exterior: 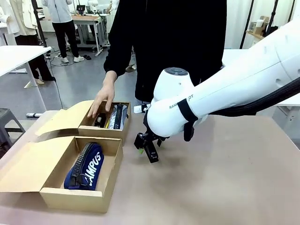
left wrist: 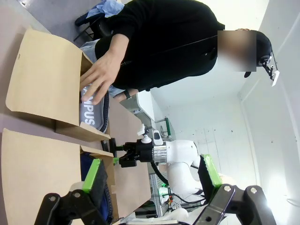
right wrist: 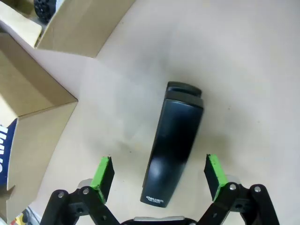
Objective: Place items inside the box.
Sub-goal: Pick up a Pencil pouch or Stapler and place it inside the Mailer Box closest to the robot.
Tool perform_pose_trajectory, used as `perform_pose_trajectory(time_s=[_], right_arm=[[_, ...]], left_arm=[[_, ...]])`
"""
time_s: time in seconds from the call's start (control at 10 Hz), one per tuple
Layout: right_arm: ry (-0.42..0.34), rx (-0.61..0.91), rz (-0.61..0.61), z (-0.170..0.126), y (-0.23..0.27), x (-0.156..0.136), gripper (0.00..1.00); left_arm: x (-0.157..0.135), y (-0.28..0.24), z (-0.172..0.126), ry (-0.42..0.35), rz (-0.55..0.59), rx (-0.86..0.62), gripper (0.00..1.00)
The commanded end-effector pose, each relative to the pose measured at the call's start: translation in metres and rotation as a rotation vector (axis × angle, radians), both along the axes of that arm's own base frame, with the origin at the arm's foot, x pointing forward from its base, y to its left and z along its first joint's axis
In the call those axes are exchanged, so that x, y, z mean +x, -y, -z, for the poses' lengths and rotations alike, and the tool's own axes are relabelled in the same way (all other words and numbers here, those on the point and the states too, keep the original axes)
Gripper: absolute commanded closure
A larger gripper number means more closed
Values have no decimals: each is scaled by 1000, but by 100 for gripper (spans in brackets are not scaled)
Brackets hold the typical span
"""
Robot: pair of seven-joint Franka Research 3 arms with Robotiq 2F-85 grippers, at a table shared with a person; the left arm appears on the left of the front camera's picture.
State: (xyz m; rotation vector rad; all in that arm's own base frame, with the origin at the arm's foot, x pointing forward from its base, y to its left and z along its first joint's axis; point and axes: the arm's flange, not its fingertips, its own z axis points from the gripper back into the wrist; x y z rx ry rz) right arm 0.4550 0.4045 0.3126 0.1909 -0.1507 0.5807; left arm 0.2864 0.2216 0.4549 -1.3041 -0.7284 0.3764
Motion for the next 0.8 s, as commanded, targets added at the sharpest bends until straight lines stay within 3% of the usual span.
perform_pose_trajectory(time_s=[0.0,0.3,0.4,0.5,0.6,0.7], right_arm=[[2,-48,30,1,-15,5,0],[15,-77,40,6,-18,4,0],[22,-92,42,7,-18,3,60],[30,-96,47,6,-17,3,60],[30,-99,50,7,-16,3,100],[33,-102,52,7,-16,3,64]], left_arm=[[1,1,0,33,-4,-5,0],[1,1,0,33,-4,-5,0],[1,1,0,33,-4,-5,0],[1,1,0,33,-4,-5,0],[1,1,0,33,-4,-5,0],[1,1,0,33,-4,-5,0]])
